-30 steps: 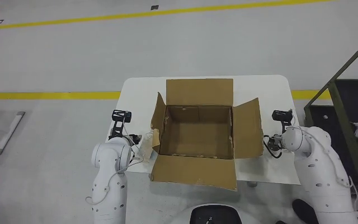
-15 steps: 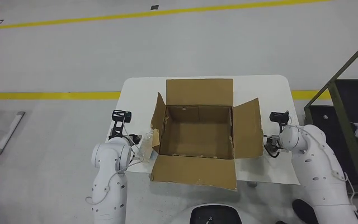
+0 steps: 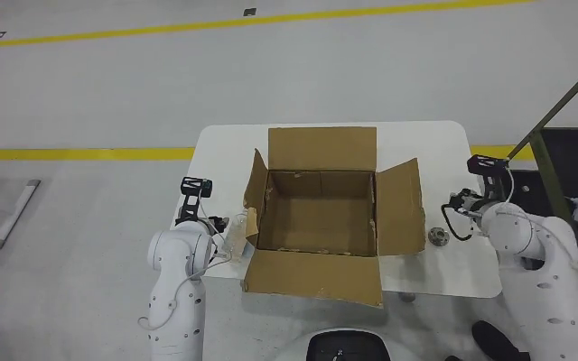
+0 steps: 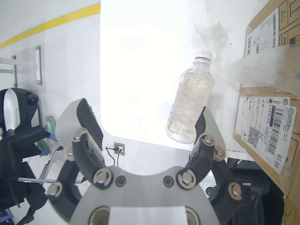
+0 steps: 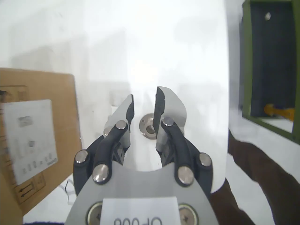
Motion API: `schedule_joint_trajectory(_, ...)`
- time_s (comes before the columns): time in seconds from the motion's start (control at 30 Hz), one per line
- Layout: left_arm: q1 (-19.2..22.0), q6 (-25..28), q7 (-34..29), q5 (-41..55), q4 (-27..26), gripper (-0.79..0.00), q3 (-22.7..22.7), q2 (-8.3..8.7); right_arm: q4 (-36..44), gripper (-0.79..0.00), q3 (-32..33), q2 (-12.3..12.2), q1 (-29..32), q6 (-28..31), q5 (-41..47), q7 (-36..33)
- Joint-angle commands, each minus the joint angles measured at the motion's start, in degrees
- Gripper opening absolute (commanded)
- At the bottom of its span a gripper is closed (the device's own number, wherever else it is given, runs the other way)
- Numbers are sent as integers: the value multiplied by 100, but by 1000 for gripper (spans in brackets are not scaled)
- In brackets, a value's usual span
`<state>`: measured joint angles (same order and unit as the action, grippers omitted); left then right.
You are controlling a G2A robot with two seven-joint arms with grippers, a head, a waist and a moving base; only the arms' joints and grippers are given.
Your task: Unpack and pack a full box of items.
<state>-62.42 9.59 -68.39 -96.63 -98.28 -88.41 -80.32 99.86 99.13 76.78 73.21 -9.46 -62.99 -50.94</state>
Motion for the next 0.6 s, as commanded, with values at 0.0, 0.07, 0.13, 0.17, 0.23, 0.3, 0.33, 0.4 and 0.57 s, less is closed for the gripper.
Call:
schedule_joint_trajectory(0.0,0,0,0,0,0,0,0,0,666,-785,120,23,523,7,214,898)
schedule_joint_trajectory(0.07,0,0,0,0,0,0,0,0,1072,-785,106,40,880,63,221,1499)
schedule_joint_trajectory(0.13,0,0,0,0,0,0,0,0,1355,-785,41,59,1124,-6,198,1898)
schedule_joint_trajectory(0.17,0,0,0,0,0,0,0,0,1444,-785,9,69,1195,-7,319,2012)
schedule_joint_trajectory(0.23,0,0,0,0,0,0,0,0,1565,-785,-37,75,1284,82,468,2108)
schedule_joint_trajectory(0.3,0,0,0,0,0,0,0,0,1605,-785,-139,74,1263,240,782,1859)
schedule_joint_trajectory(0.33,0,0,0,0,0,0,0,0,1579,-785,-165,69,1238,391,1028,1664)
schedule_joint_trajectory(0.4,0,0,0,0,0,0,0,0,1542,-486,-203,43,1135,641,1226,1244)
schedule_joint_trajectory(0.57,0,0,0,0,0,0,0,0,1159,-268,-143,-2,952,1321,2292,681)
